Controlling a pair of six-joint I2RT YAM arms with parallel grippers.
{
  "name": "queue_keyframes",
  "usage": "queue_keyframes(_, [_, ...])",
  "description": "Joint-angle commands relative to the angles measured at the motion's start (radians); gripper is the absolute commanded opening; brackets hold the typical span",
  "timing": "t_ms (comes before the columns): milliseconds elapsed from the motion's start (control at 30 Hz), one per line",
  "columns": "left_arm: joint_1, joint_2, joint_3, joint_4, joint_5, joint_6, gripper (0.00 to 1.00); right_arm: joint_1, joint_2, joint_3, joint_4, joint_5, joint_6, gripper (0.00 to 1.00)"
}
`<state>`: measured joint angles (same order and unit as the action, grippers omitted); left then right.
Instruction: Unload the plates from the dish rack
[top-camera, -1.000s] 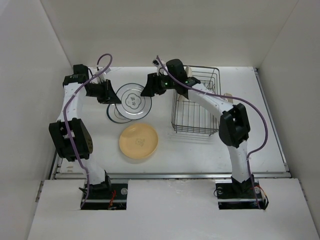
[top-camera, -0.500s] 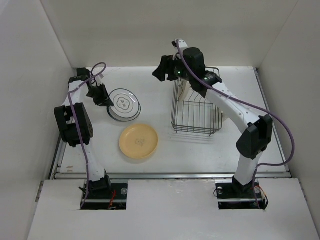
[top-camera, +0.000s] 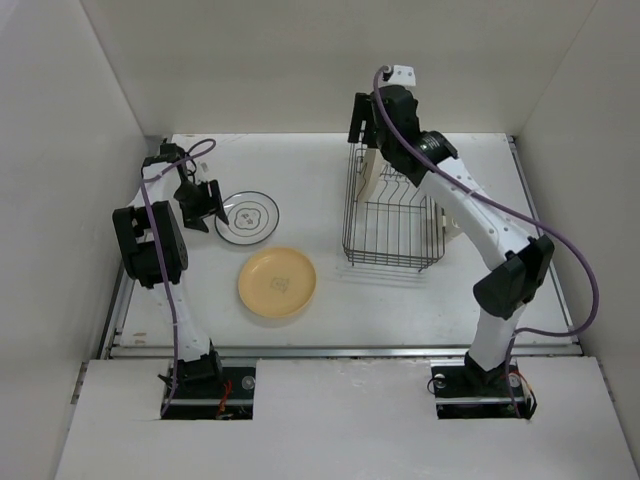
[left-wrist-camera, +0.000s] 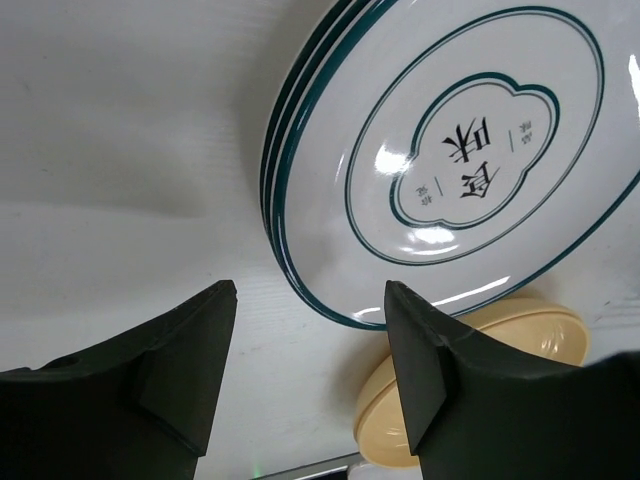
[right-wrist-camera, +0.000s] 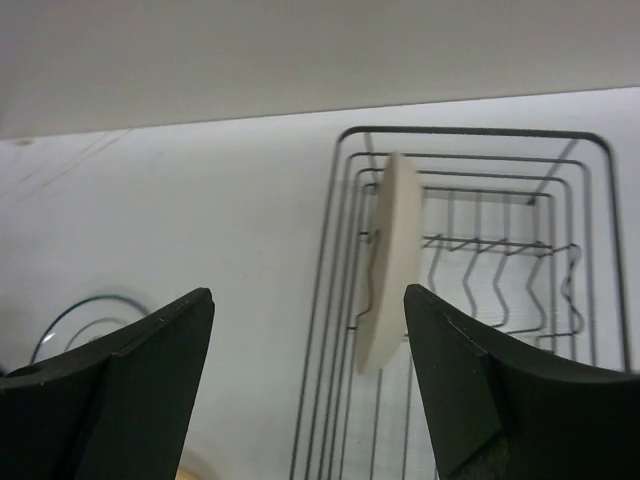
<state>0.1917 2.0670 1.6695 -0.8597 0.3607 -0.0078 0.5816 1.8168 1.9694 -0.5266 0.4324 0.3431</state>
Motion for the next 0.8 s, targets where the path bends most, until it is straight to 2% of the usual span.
queue_keyframes(0, [0.0,-0.062,0.012,-0.041,-0.049,0.015,0.58,-0.012,0.106,0.123,-0.168,0.272,0.016,0.83])
queue_keyframes(367, [0.0,-0.197,0.012,-0.041,-0.092,0.025,0.59,-0.052,0.341,0.244,-0.256,0.287,0.025,0.83])
queue_keyframes(467, [0.0,-0.225,0.003,-0.041,-0.101,0.025,0.59,-0.062,0.372,0.256,-0.266,0.262,0.025,0.68])
queue_keyframes(500, [0.0,-0.225,0.003,-0.041,-0.101,0.025,0.59,-0.062,0.372,0.269,-0.266,0.262,0.025,0.6])
queue_keyframes(533, [0.0,-0.234,0.003,-0.041,-0.101,0.025,0.59,-0.062,0.372,0.269,-0.266,0.252,0.025,0.44])
queue_keyframes(600, [0.0,-0.234,-0.007,-0.041,-0.091,0.025,0.59,-0.062,0.352,0.269,-0.266,0.252,0.025,0.28])
queue_keyframes(633, [0.0,-0.234,-0.007,-0.051,-0.091,0.025,0.59,-0.062,0.352,0.269,-0.266,0.252,0.025,0.15])
queue_keyframes(700, [0.0,-0.234,-0.007,-0.052,-0.082,0.025,0.59,-0.062,0.316,0.26,-0.266,0.287,0.025,0.03])
queue_keyframes(767, [0.0,-0.234,-0.007,-0.052,-0.082,0.025,0.59,-0.052,0.297,0.25,-0.257,0.325,-0.01,0.0])
